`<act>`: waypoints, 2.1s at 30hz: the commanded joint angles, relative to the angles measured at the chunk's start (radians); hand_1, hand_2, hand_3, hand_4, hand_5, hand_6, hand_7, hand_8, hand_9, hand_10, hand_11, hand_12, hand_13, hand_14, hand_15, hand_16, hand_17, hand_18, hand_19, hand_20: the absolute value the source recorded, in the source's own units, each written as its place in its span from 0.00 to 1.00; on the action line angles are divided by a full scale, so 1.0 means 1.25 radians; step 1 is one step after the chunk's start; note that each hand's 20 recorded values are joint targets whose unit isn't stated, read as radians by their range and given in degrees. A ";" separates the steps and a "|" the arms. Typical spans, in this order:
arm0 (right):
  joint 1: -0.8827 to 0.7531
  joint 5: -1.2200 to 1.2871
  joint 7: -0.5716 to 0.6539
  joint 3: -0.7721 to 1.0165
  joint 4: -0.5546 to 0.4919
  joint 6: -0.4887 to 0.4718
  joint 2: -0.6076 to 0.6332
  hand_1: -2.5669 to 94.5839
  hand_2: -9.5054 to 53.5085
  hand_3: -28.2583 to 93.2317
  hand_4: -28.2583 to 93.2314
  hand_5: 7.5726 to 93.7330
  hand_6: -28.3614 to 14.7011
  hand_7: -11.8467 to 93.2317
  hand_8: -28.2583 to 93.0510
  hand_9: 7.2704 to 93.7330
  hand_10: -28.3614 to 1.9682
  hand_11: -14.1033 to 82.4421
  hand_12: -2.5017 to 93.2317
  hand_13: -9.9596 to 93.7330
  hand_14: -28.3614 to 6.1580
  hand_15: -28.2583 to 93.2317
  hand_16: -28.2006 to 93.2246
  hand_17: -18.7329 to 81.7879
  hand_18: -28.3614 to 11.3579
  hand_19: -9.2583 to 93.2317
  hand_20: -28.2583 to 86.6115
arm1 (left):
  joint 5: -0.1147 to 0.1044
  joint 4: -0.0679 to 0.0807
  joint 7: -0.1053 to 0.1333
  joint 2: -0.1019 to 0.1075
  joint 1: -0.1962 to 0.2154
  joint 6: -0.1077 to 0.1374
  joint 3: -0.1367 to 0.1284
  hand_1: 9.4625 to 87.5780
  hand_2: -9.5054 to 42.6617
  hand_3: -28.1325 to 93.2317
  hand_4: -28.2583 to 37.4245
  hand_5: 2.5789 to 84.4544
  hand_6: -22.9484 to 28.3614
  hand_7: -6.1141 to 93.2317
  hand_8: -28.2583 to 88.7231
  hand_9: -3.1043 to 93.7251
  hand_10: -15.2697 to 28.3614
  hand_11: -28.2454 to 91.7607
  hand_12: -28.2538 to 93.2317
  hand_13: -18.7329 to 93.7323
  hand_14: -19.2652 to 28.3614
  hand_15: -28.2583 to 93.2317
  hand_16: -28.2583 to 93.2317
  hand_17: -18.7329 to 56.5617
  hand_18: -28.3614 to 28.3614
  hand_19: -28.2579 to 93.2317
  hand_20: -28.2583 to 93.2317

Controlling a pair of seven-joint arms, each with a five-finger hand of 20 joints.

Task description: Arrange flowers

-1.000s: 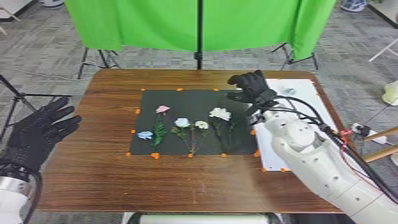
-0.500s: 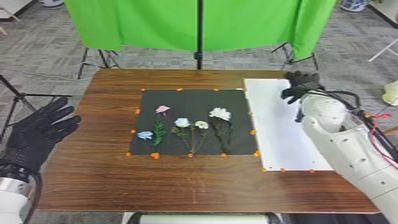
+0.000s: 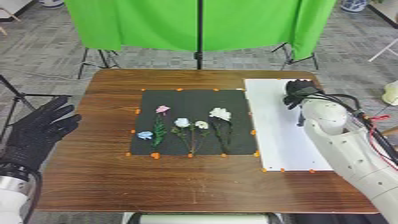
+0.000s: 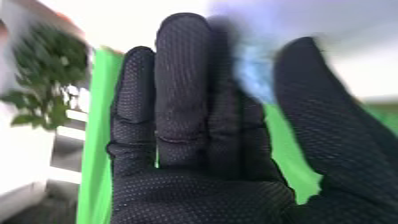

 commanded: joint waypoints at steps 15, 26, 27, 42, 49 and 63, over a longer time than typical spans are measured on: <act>-0.318 0.003 -0.163 0.145 -0.390 0.097 0.067 0.50 0.08 0.88 0.00 0.72 0.76 0.58 0.16 0.94 0.80 0.46 0.30 0.89 0.79 0.69 0.44 0.51 0.37 0.85 0.53 | 0.005 -0.005 -0.002 -0.013 0.018 -0.002 -0.005 0.21 0.27 0.83 0.04 0.42 0.50 0.23 0.15 0.36 0.62 0.41 0.30 0.41 0.70 0.59 0.20 0.16 0.87 0.67 0.30; -0.363 -0.042 -0.225 0.130 -0.441 0.031 0.057 0.49 0.09 0.88 0.00 0.71 0.77 0.58 0.16 0.94 0.80 0.46 0.31 0.88 0.79 0.69 0.44 0.50 0.37 0.84 0.53 | 0.005 -0.005 -0.002 -0.009 0.010 -0.002 -0.006 0.21 0.28 0.83 0.03 0.42 0.50 0.23 0.15 0.36 0.63 0.41 0.30 0.41 0.70 0.60 0.20 0.16 0.88 0.67 0.30; -0.359 -0.046 -0.223 0.125 -0.439 0.033 0.054 0.49 0.09 0.88 0.00 0.71 0.77 0.58 0.16 0.94 0.80 0.46 0.31 0.88 0.79 0.69 0.44 0.50 0.37 0.84 0.53 | 0.005 -0.005 -0.002 -0.008 0.010 -0.002 -0.006 0.21 0.28 0.83 0.03 0.42 0.50 0.23 0.15 0.36 0.63 0.41 0.30 0.41 0.70 0.60 0.20 0.16 0.88 0.67 0.30; -0.366 -0.048 -0.234 0.127 -0.428 0.017 0.043 0.42 0.07 0.89 0.00 0.68 0.74 0.58 0.16 0.90 0.75 0.49 0.27 0.84 0.75 0.71 0.43 0.48 0.35 0.83 0.54 | 0.004 -0.006 -0.001 -0.011 0.014 0.004 -0.005 0.21 0.27 0.83 0.04 0.42 0.50 0.23 0.15 0.36 0.63 0.41 0.30 0.41 0.70 0.59 0.20 0.16 0.88 0.67 0.30; -0.397 -0.049 -0.245 0.145 -0.452 -0.003 0.044 0.37 0.04 0.90 0.00 0.63 0.74 0.57 0.16 0.84 0.72 0.50 0.27 0.80 0.74 0.73 0.43 0.46 0.34 0.83 0.55 | 0.002 -0.005 0.004 -0.009 0.017 0.003 -0.002 0.21 0.27 0.83 0.04 0.42 0.51 0.23 0.15 0.36 0.63 0.41 0.30 0.41 0.70 0.60 0.20 0.16 0.88 0.67 0.30; -0.430 0.000 -0.250 0.175 -0.512 -0.047 0.027 0.23 0.02 0.93 0.00 0.55 0.71 0.50 0.06 0.71 0.66 0.52 0.26 0.74 0.68 0.77 0.42 0.44 0.29 0.82 0.57 | 0.005 0.001 -0.008 -0.009 0.009 -0.007 -0.003 0.21 0.27 0.83 0.04 0.42 0.51 0.22 0.15 0.36 0.63 0.41 0.30 0.41 0.70 0.60 0.20 0.16 0.88 0.67 0.30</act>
